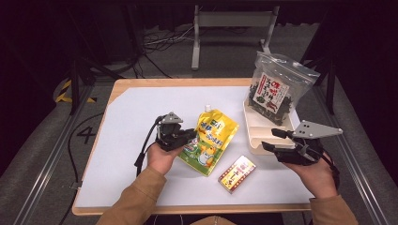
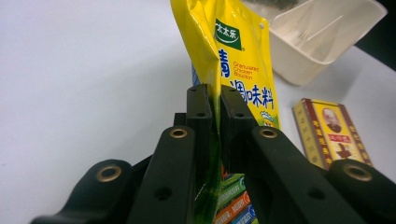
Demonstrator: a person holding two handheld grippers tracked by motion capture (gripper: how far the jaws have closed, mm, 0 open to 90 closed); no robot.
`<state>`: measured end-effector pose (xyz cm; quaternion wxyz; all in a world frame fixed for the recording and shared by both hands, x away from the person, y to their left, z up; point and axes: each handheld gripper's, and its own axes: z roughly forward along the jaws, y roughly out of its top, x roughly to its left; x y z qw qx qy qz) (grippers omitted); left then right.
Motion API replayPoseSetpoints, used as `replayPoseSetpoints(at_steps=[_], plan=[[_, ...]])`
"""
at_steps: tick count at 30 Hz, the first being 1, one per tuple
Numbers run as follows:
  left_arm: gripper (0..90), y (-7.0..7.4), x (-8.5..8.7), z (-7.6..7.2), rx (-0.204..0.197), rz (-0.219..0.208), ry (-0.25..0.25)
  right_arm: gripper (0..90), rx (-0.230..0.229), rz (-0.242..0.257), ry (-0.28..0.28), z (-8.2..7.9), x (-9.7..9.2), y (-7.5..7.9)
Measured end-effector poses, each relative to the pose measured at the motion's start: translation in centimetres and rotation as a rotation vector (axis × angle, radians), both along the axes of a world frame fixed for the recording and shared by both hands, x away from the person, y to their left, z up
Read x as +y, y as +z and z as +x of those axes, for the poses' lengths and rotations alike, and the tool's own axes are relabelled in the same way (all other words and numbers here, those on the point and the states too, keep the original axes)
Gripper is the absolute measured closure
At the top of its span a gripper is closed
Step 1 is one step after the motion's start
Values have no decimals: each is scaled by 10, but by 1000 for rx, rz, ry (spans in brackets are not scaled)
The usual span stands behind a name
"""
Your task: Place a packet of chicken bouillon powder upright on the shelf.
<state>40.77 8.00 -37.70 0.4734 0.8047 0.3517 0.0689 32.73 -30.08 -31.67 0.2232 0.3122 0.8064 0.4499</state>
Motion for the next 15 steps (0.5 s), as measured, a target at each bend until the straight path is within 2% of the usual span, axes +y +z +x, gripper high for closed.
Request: replayPoseSetpoints(at_steps=[1, 3, 5, 8, 15], plan=[[843, 0, 0, 0, 0, 0, 0, 415, 0, 0, 0, 0, 0, 0], [844, 7, 3, -7, -19, -30, -5, 417, 5, 4, 9, 1, 3, 0], [844, 9, 4, -9, -26, -34, -7, 417, 6, 2, 13, 1, 4, -1], [844, 16, 7, -15, -59, -57, -24, 419, 16, 11, 18, 2, 6, -1], [844, 21, 8, -24, -77, -85, -44, 424, 30, 51, 37, 7, 9, -5]])
